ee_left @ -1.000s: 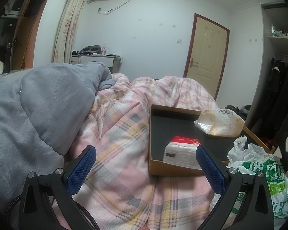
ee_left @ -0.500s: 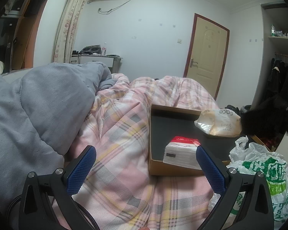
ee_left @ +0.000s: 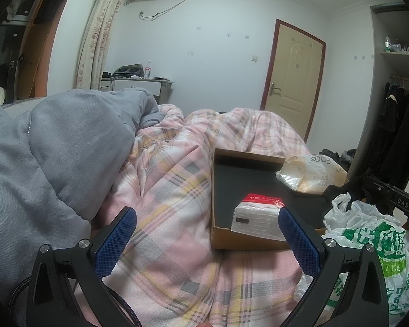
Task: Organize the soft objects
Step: 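Lower the black cloth into the tray and open the right tool, then move the left tool toward the white plastic bag with green print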
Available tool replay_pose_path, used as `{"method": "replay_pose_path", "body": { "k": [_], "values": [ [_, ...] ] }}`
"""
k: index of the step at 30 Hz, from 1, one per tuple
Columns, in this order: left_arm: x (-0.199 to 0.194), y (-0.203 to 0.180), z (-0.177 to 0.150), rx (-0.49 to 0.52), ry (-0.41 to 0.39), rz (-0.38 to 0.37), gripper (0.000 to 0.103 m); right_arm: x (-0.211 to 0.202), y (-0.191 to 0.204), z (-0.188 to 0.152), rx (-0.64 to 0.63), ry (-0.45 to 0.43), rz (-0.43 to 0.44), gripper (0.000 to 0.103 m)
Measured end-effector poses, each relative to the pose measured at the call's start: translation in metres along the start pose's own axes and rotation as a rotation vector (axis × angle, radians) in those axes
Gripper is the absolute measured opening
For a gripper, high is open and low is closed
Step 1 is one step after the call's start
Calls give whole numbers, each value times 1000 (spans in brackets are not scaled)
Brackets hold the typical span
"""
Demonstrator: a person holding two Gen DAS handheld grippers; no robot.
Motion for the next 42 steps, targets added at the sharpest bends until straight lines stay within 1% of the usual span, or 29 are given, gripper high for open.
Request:
{"method": "replay_pose_path", "body": {
  "k": [3, 5, 6, 7, 8, 9, 10, 12, 14, 16, 20, 21, 24, 27, 31, 35, 36, 40, 42],
  "values": [
    [1, 0, 0, 0, 2, 0, 103, 1, -3, 0, -2, 6, -17, 16],
    [0, 0, 0, 0, 0, 0, 103, 1, -5, -1, 1, 5, -36, 19],
    [0, 0, 0, 0, 0, -1, 103, 1, -5, -2, 2, 5, -42, 25],
    [0, 0, 0, -1, -1, -2, 103, -1, -6, -1, 3, -1, -48, 39],
    [1, 0, -1, -2, -1, -4, 103, -5, -6, -1, 3, -20, -53, 49],
    [1, 0, -1, -2, -2, -6, 103, -9, -4, -1, 0, -43, -55, 71],
    [0, 0, -2, -3, -6, -12, 103, -16, -3, 0, -8, -76, -56, 83],
    [-2, -2, -4, -6, -20, -30, 103, -23, 3, 0, -35, -123, -57, 84],
    [-5, -4, -5, -5, -32, -48, 103, -27, 11, -2, -75, -145, -68, 87],
    [-8, -6, -5, -1, -39, -59, 103, -27, 17, -4, -118, -152, -89, 96],
    [-11, -7, -2, -2, -38, -65, 103, -25, 29, -9, -199, -161, -122, 99],
    [-10, -7, -2, -2, -39, -64, 103, -24, 31, -10, -214, -162, -127, 101],
    [-13, -8, -1, -7, -33, -62, 103, -20, 34, -11, -244, -153, -134, 102],
    [-17, -11, -2, -5, -30, -62, 103, -19, 30, -12, -234, -138, -135, 102],
    [-15, -9, -1, -7, -29, -63, 103, -20, 19, -9, -178, -122, -122, 102],
    [-17, -10, 0, -7, -35, -67, 103, -19, 14, -10, -140, -105, -138, 102],
    [-17, -10, 1, -7, -40, -74, 103, -21, 14, -11, -138, -107, -137, 102],
    [-27, -12, 6, -14, -89, -163, 103, -24, 18, -12, -154, -121, -145, 102],
    [-33, -16, 7, -9, -108, -194, 103, -24, 20, -12, -163, -123, -147, 102]
  ]
}}
Point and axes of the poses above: each gripper's, at about its wrist camera, not at the fingertips, and x roughly the way its jaws point, y to its left, z to its top, the point moved 3 cm from there along x, roughly the way its jaws point, and after that the axes turned 11 degrees about x, right-handed, at the moved point
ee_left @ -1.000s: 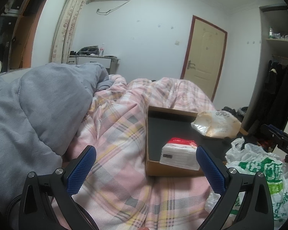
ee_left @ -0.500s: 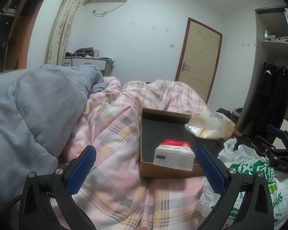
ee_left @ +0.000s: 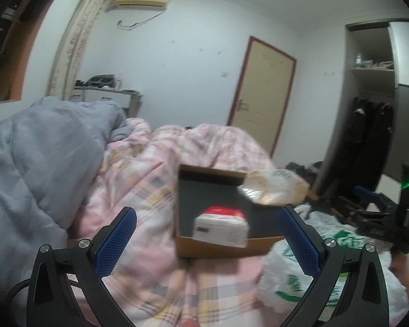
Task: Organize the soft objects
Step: 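Move the left tool toward the white plastic bag with green print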
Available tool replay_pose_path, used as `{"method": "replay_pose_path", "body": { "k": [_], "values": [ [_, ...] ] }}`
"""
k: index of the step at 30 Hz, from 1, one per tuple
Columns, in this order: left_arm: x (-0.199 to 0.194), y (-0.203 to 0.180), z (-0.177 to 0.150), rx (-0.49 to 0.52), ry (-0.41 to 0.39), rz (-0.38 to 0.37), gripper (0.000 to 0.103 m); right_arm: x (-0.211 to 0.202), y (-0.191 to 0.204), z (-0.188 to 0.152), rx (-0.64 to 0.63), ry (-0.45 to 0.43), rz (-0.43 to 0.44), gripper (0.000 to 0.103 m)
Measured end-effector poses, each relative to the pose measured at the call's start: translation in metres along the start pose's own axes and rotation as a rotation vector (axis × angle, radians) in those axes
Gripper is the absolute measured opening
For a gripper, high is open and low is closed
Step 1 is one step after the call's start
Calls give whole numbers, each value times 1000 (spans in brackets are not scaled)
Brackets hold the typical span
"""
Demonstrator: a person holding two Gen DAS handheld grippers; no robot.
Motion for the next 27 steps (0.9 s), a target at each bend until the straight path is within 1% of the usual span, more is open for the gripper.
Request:
{"method": "replay_pose_path", "body": {
  "k": [2, 4, 7, 10, 12, 13, 15, 19, 22, 27],
  "values": [
    [-3, -6, 1, 11, -9, -33, 103, -1, -2, 1, 7, -6, 1, 102],
    [-3, -11, 2, 25, -11, -87, 103, -4, -7, 2, 34, -21, 3, 102],
    [-5, -21, 4, 59, -12, -122, 103, -5, -17, 4, 80, -35, -7, 102],
    [-3, -26, 4, 86, 1, -149, 103, 0, -24, 5, 120, -19, -13, 102],
    [-1, -30, 3, 104, 14, -147, 103, 3, -27, 5, 144, 1, -1, 102],
    [0, -33, 3, 123, 22, -130, 103, 5, -29, 5, 156, 9, 3, 102],
    [3, -37, 2, 160, 34, -107, 103, 5, -30, 5, 170, 11, 9, 102],
    [7, -49, 1, 231, 53, -92, 103, 4, -31, 4, 181, 5, 14, 102],
    [5, -50, 2, 239, 44, -96, 103, 4, -31, 4, 174, 10, 10, 102],
    [5, -47, 3, 225, 44, -98, 103, 2, -29, 4, 150, 6, 1, 102]
  ]
}}
Point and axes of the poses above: each gripper's, at about its wrist camera, not at the fingertips, and x roughly the way its jaws point, y to its left, z to its top, the point moved 3 cm from there along x, roughly the way its jaws point, and after that the axes turned 11 degrees about x, right-handed, at the moved point
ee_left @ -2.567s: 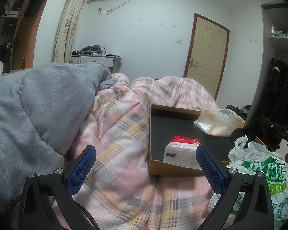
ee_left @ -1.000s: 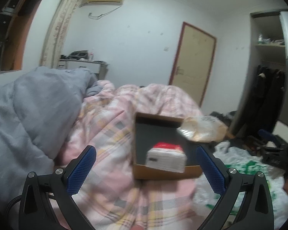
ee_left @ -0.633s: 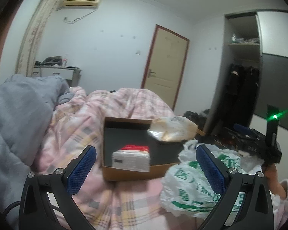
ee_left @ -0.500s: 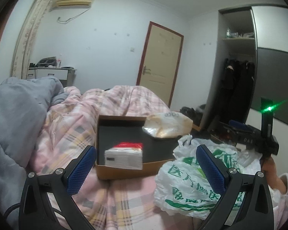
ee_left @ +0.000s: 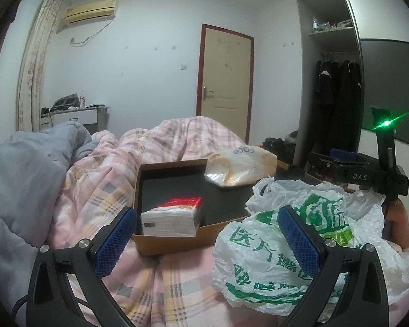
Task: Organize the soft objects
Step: 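Move the left tool toward the white plastic bag with green print, then close the left tool on the white plastic bag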
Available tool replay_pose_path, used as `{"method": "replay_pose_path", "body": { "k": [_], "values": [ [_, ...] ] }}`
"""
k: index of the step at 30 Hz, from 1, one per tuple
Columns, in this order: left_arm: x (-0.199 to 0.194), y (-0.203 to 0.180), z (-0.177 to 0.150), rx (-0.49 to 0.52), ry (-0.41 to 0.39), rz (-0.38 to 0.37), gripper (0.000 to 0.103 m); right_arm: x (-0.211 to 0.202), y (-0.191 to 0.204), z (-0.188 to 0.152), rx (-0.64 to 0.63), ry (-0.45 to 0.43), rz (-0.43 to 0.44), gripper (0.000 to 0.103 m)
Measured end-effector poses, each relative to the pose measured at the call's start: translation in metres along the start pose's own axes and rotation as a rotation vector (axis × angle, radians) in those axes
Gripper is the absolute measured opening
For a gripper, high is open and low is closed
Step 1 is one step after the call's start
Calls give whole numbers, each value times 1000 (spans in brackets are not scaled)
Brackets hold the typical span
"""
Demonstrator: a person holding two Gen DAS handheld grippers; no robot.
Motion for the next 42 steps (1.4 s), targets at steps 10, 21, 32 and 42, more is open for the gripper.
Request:
{"method": "replay_pose_path", "body": {
  "k": [10, 21, 32, 42],
  "values": [
    [0, 1, 0, -5, 0, 0, 103, 0, 1, 0, -14, -5, -6, 102],
    [1, 3, 0, -5, 1, 0, 103, 1, 2, 0, -23, -6, -8, 102],
    [1, 2, -1, -4, 0, 0, 103, 0, 2, 0, -18, -5, -6, 102],
    [1, 2, -1, -3, -2, -2, 103, 0, 2, 0, -17, -5, -5, 102]
  ]
}}
Point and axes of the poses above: each gripper's, at about its wrist camera, not at the fingertips, and x roughly the way its jaws point, y to its left, z to its top, the point moved 3 cm from there along x, roughly the way its jaws point, and after that the axes turned 11 degrees about x, right-handed, at the moved point
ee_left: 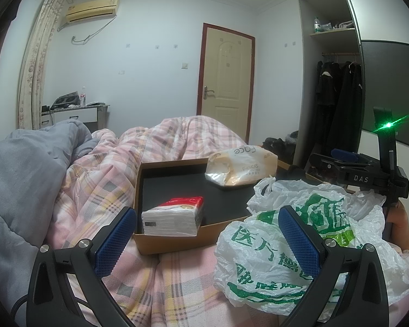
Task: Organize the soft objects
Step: 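Close the left tool on the white plastic bag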
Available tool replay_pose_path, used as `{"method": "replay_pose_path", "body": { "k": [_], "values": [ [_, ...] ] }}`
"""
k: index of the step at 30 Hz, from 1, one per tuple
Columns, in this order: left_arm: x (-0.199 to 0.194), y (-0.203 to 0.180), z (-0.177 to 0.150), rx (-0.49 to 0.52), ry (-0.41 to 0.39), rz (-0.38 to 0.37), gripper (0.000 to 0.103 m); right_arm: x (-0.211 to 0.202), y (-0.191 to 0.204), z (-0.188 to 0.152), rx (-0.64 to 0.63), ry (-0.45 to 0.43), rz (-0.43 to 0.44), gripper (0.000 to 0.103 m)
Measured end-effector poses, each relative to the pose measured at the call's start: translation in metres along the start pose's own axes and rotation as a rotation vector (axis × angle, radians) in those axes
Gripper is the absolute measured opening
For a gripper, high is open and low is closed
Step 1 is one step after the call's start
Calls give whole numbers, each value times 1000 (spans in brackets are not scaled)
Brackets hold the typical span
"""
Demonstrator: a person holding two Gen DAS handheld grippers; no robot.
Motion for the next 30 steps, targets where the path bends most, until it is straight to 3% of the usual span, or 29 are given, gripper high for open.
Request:
{"method": "replay_pose_path", "body": {
  "k": [8, 16, 24, 27, 30],
  "values": [
    [-2, -10, 0, 36, -23, -67, 103, 0, 0, 0, 1, -1, 0, 102],
    [5, -31, 1, 121, 7, -163, 103, 0, 0, 0, 1, -1, 1, 102],
    [8, -35, 3, 129, 9, -214, 103, 0, 0, 0, 1, -1, 0, 102],
    [11, -38, 3, 137, 25, -238, 96, 0, 0, 0, 2, -1, 0, 102],
    [16, -41, 2, 151, 51, -257, 80, 0, -1, 0, 5, 0, 1, 102]
  ]
}}
Point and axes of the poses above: each gripper's, at about its wrist camera, not at the fingertips, and x roughly the way its jaws point, y to its left, z to its top, the point moved 3 cm from there along x, roughly the way its jaws point, and after that the axes turned 11 degrees about x, right-handed, at the moved point
